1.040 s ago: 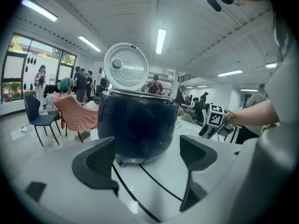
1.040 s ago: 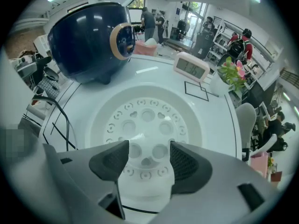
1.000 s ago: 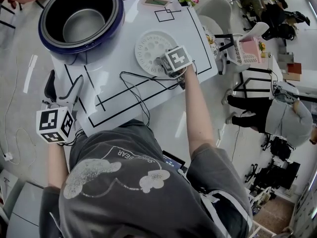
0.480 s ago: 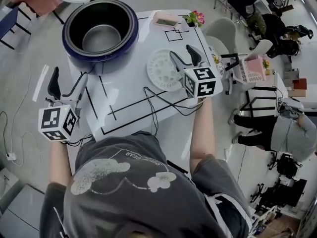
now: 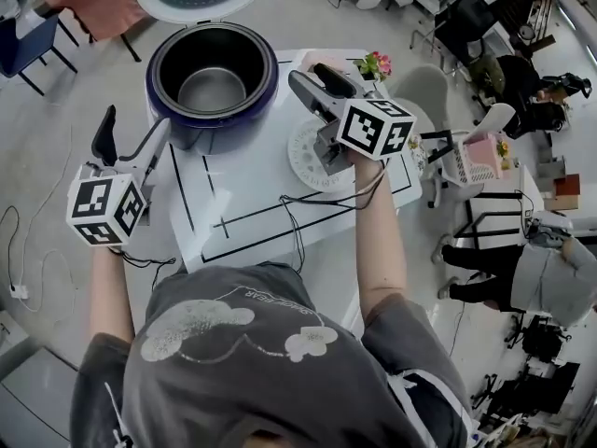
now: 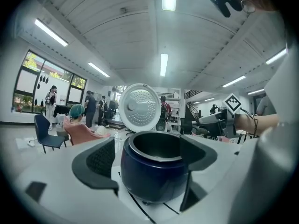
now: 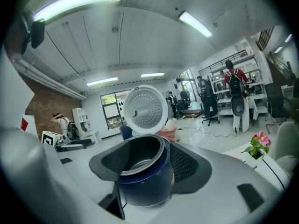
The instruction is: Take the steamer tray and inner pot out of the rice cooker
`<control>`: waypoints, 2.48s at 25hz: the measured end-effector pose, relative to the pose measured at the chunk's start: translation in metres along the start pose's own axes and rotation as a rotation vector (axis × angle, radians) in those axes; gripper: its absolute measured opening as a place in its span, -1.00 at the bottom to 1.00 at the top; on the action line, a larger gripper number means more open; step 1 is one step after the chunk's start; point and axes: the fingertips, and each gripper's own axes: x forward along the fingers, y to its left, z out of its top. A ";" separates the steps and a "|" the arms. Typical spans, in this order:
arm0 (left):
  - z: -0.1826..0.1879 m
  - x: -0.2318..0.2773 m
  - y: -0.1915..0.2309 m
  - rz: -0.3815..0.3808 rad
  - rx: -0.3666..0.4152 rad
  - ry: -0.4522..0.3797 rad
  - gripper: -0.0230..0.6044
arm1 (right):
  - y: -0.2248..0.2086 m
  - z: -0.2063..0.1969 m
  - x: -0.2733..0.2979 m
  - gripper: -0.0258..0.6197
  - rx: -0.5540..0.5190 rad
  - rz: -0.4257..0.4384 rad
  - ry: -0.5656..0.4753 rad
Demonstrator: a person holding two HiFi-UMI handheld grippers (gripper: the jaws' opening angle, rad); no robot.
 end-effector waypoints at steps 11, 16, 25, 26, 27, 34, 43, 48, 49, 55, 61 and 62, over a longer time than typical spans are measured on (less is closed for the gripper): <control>-0.003 -0.004 0.016 0.033 -0.003 0.033 0.44 | -0.016 -0.024 0.086 -0.06 -0.010 -0.041 0.315; -0.001 -0.001 0.022 0.030 0.002 0.034 0.44 | -0.018 -0.039 0.107 -0.09 -0.009 -0.037 0.403; -0.006 0.003 0.034 0.040 -0.007 0.048 0.44 | -0.012 -0.042 0.129 -0.20 -0.024 -0.049 0.415; -0.007 0.003 0.035 0.041 -0.009 0.050 0.44 | -0.013 -0.043 0.131 -0.20 -0.039 -0.064 0.413; -0.008 0.003 0.036 0.042 -0.011 0.051 0.44 | -0.014 -0.043 0.133 -0.20 -0.052 -0.082 0.409; -0.010 0.004 0.041 0.042 -0.022 0.058 0.44 | -0.030 -0.040 0.137 -0.60 -0.064 -0.250 0.404; -0.012 0.020 0.041 0.012 -0.017 0.063 0.43 | -0.019 -0.022 0.130 -0.66 0.060 -0.173 0.307; -0.001 0.054 0.052 -0.031 -0.033 0.081 0.43 | -0.012 -0.012 0.129 -0.67 0.073 -0.141 0.273; -0.001 0.065 0.053 -0.044 -0.032 0.095 0.43 | -0.012 -0.013 0.128 -0.67 0.073 -0.138 0.269; -0.006 0.135 0.044 -0.202 0.075 0.274 0.43 | -0.011 -0.013 0.124 -0.68 0.068 -0.122 0.249; -0.019 0.177 0.039 -0.271 0.162 0.419 0.43 | -0.004 -0.006 0.121 -0.68 0.063 -0.100 0.229; -0.021 0.183 0.039 -0.275 0.172 0.439 0.43 | -0.004 -0.005 0.121 -0.68 0.063 -0.097 0.227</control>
